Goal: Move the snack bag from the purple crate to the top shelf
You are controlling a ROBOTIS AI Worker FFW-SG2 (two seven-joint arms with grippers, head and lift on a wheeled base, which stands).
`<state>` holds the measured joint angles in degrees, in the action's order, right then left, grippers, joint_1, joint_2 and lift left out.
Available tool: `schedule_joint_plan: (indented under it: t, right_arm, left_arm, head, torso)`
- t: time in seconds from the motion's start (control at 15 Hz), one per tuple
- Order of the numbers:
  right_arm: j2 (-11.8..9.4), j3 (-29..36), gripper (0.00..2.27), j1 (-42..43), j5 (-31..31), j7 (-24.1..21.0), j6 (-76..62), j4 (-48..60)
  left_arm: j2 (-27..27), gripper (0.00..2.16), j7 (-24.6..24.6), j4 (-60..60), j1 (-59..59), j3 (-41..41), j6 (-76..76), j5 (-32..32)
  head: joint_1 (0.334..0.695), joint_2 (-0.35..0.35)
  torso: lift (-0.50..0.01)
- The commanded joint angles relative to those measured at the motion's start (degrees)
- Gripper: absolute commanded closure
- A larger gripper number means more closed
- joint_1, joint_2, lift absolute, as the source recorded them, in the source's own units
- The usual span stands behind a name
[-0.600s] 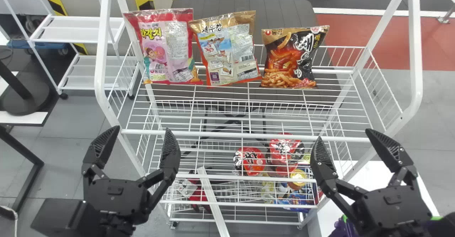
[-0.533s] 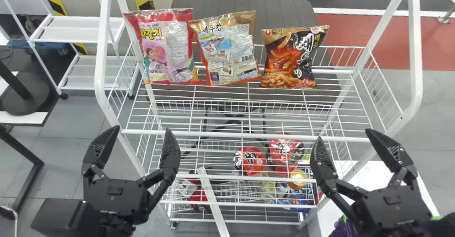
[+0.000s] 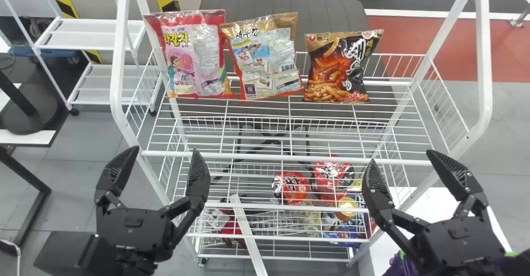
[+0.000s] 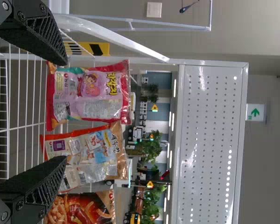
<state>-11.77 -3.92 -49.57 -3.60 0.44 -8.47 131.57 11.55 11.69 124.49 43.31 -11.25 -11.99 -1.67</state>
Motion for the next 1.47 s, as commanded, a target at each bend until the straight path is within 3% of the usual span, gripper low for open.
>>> schedule_joint_plan:
  t: [0.0, 0.73, 1.4]
  right_arm:
    - [-0.10, 0.05, 0.14, 0.00, 0.00, 0.00, -0.18, 0.00]
    - [-0.19, 0.14, 0.14, -0.18, -0.09, -0.09, -0.71, 0.27]
    - [-0.80, -0.04, 0.14, -0.62, 0.44, -0.35, -1.76, 0.00]
  left_arm:
    - [-0.04, 0.10, 0.00, 0.05, 0.02, 0.00, 0.17, 0.00]
    - [-0.04, 0.10, 0.00, 0.49, 0.55, 0.00, 0.00, 0.00]
    - [-0.12, 0.10, 0.00, 0.67, 0.73, 0.00, 0.17, 0.09]
  head:
    - [0.695, -0.016]
    - [0.695, -0.017]
    - [0.695, -0.015]
  torso:
    - [0.000]
    - [0.000]
    - [-0.043]
